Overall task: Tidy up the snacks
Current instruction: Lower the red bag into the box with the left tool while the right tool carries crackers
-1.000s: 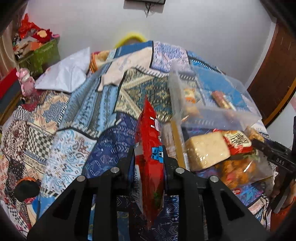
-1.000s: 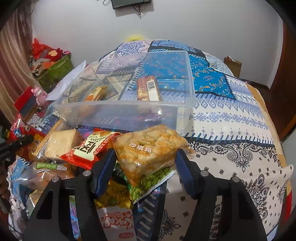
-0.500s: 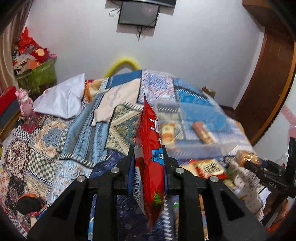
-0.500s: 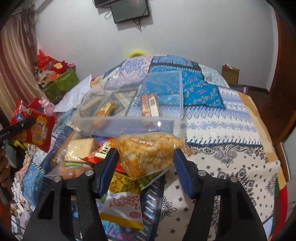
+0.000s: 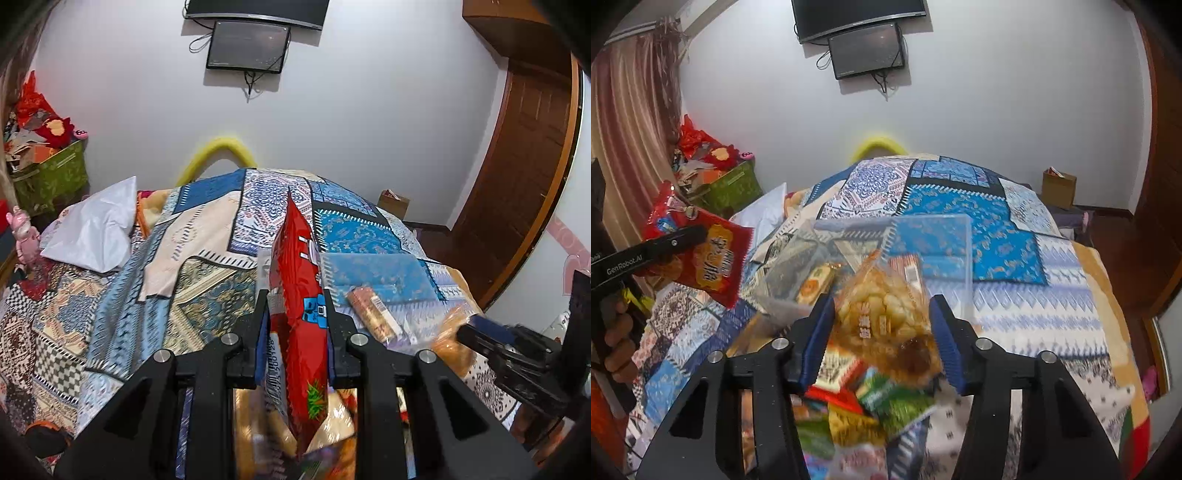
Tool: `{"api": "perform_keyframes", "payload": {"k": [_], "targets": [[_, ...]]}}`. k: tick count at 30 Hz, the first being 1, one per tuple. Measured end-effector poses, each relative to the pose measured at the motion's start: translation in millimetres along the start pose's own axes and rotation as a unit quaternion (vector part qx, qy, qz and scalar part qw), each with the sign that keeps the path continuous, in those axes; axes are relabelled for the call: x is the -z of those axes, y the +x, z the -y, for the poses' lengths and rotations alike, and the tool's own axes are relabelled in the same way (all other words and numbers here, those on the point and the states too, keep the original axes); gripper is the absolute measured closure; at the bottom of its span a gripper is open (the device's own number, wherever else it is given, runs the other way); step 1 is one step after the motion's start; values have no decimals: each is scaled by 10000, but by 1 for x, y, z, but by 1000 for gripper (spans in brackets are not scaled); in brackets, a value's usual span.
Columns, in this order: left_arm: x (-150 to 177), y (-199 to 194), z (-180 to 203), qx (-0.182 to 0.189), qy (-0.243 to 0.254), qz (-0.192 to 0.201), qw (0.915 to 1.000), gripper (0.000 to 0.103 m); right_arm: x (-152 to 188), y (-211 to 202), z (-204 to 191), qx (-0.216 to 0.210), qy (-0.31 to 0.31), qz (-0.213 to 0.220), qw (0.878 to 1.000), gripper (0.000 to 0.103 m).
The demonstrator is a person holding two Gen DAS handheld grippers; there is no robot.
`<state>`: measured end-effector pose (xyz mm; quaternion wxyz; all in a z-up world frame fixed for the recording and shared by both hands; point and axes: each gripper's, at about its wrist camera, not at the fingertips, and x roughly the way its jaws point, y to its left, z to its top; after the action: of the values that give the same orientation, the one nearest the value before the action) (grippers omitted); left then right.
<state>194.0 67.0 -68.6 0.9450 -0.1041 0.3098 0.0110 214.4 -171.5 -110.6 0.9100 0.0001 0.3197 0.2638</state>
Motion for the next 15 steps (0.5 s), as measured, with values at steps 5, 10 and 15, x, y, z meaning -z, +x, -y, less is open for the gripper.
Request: {"api": "perform_keyframes", "payload": {"k": [5, 10, 15], "targets": [[-8, 37, 8, 49, -3, -171, 9998, 80, -6, 37, 2, -74, 36, -389, 9992, 94], [-4, 73, 9, 67, -45, -422, 9991, 80, 4, 32, 5, -113, 5, -412, 9991, 80], [3, 102, 7, 262, -251, -718, 9968, 80, 23, 23, 10, -6, -222, -504, 9985, 36]]}}
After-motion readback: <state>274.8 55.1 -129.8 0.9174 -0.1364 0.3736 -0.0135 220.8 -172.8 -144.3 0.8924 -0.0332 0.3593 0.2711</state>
